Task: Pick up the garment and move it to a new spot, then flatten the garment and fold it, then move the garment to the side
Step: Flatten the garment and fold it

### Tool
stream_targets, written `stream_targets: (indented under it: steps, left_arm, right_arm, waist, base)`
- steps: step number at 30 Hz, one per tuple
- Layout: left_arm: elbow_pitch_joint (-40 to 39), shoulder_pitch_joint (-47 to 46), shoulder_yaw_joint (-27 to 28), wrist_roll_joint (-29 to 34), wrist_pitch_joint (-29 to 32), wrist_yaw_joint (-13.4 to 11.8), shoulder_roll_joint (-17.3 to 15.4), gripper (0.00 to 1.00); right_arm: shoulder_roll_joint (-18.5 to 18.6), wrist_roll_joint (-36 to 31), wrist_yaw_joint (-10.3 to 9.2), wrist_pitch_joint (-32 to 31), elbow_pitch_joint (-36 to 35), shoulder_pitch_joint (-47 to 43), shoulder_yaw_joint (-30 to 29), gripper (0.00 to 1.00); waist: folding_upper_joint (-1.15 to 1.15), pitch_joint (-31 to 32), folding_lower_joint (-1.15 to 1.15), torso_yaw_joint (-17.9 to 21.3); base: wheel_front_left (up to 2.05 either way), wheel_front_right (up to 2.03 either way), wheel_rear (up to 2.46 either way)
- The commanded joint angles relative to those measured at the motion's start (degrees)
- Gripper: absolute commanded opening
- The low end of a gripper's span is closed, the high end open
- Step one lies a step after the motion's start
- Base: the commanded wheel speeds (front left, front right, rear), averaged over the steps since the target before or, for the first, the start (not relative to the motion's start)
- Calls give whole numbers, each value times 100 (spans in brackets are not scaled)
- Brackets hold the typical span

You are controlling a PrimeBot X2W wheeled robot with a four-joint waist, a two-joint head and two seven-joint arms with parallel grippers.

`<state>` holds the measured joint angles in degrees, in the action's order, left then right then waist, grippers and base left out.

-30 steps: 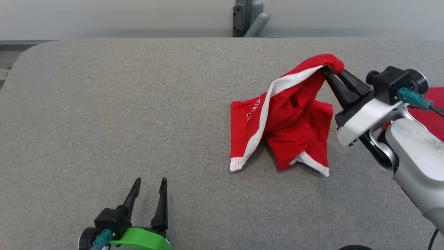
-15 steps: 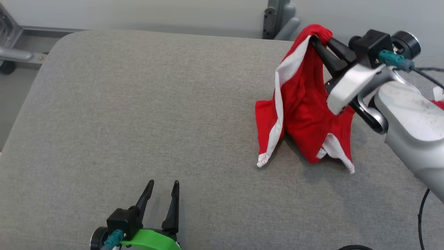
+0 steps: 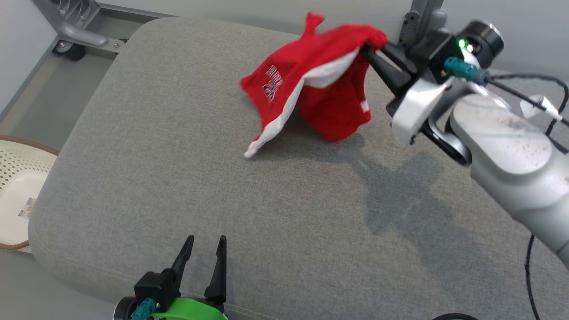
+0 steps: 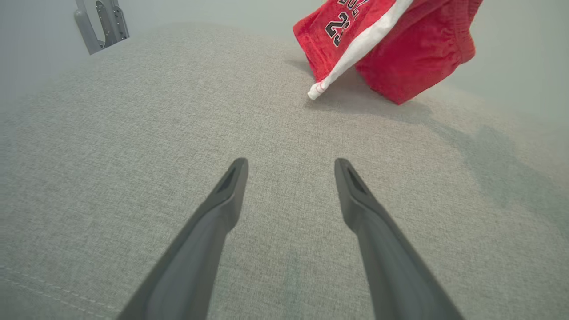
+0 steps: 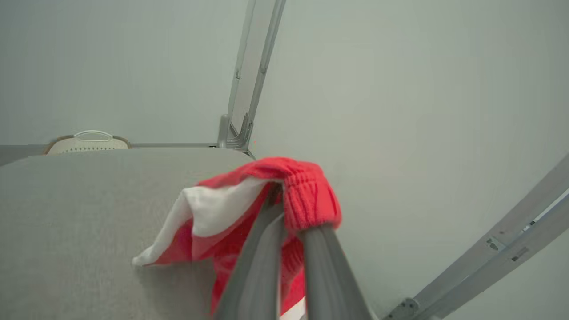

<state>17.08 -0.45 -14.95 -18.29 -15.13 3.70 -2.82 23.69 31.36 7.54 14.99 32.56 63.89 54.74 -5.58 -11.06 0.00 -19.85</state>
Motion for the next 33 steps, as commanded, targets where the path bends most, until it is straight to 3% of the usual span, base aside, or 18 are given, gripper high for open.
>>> stream_targets:
  steps: [1, 11, 15, 16, 17, 18, 24, 28, 33]
  left_arm:
    - [-13, 73, 6, -16, 2, -21, -15, 100]
    - [-38, -175, 54, 148, 2, 36, -15, 100]
    - [-23, -221, 104, 180, 2, 40, -17, 100]
    - [-9, -213, 111, 196, 2, 53, -17, 100]
    - [4, -196, 127, 204, 2, 61, -16, 100]
    - [23, -167, 143, 209, 2, 68, -17, 100]
    - [83, -1, 255, 253, 2, 72, -17, 100]
    - [82, 65, 350, 270, 2, 76, -17, 100]
    - [42, 99, 434, 278, 2, 71, -15, 100]
  right_arm:
    - [152, 97, -11, 15, 139, -317, 81, 0]
    - [1006, 625, -11, 15, 616, -1992, 654, 0]
    - [1142, 867, -10, 15, 703, -2464, 342, 0]
    - [1149, 886, -10, 16, 734, -2549, 192, 20]
    - [1123, 899, -11, 16, 758, -2640, 34, 96]
    - [1073, 871, -10, 15, 780, -2742, -121, 100]
    - [810, 397, -10, 15, 773, -3259, -1314, 100]
    - [527, -17, -10, 15, 400, -3698, -2223, 100]
    - [225, -520, -10, 15, -192, -4203, -2948, 100]
  waist:
    - [0, -17, 0, 46]
    - [0, -179, 0, 737]
    - [0, -137, 0, 953]
    - [0, -118, 0, 1009]
    - [0, -88, 0, 1069]
    - [0, -52, 0, 1128]
    - [0, 227, 0, 1469]
    - [0, 408, 0, 1691]
    - [0, 447, 0, 1911]
  base:
    - [0, 0, 0]
    - [0, 0, 0]
    - [0, 0, 0]
    - [0, 0, 0]
    - [0, 0, 0]
    - [0, 0, 0]
    - [0, 0, 0]
    - [0, 0, 0]
    - [0, 0, 0]
